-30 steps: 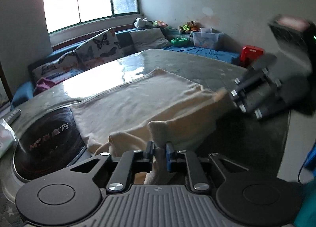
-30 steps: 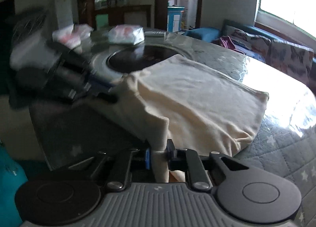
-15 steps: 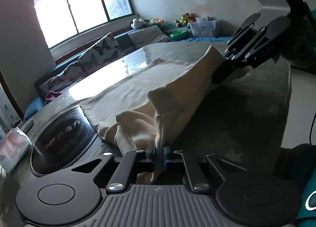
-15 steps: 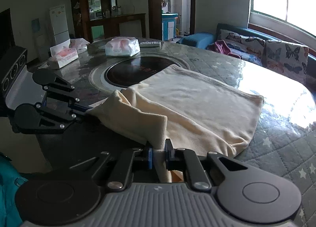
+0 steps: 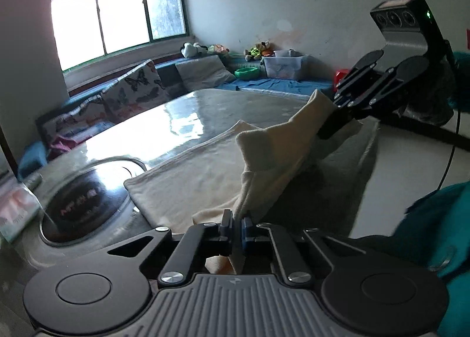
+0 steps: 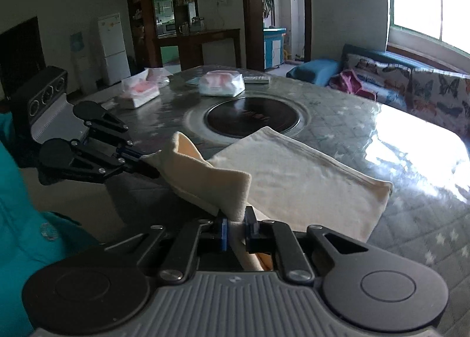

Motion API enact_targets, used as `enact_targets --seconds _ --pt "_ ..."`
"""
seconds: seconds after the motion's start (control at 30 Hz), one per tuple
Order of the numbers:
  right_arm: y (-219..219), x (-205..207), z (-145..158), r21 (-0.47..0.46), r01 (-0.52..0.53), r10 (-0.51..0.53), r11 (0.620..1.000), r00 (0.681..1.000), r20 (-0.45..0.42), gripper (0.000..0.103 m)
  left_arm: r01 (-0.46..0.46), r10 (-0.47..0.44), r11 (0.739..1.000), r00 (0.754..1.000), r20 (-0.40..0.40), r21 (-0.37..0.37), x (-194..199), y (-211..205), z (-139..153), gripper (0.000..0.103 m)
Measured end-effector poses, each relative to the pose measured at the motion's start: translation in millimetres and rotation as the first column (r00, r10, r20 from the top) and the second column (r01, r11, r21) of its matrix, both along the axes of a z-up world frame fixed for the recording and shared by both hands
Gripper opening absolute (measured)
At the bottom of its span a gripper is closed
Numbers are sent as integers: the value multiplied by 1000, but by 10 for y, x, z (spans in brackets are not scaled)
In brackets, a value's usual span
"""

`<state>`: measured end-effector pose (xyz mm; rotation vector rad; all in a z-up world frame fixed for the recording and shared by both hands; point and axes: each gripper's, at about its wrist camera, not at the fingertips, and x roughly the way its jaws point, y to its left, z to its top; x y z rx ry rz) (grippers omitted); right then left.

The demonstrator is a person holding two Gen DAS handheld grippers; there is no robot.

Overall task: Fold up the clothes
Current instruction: 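Grasp the sweatshirt's hem end with both grippers and lift it, then carry the held hem over the body toward the collar with both grippers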

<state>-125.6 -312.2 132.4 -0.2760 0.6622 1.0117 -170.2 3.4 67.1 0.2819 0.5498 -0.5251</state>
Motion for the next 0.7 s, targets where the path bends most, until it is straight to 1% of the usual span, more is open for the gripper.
enact_targets --seconds 0.07,0.2,0.4,0.57,0.7 --pt "-7 19 32 2 5 -5 1000 1000 -7 9 0 0 1000 1000 6 8 49 -5 19 6" --pt "-2 169 102 12 27 -27 1000 1000 -6 9 -21 22 1000 999 29 -16 269 33 99 6" --pt "146 749 135 9 60 -60 998 998 -18 9 -46 47 999 997 68 -10 784 70 161 6" --pt "294 1259 140 1 86 -86 996 996 -31 9 -81 81 997 996 44 5 1367 98 45 6" --pt "488 1678 -72 -43 112 -114 993 993 -37 9 -119 119 993 993 5 17 1721 106 -139 6"
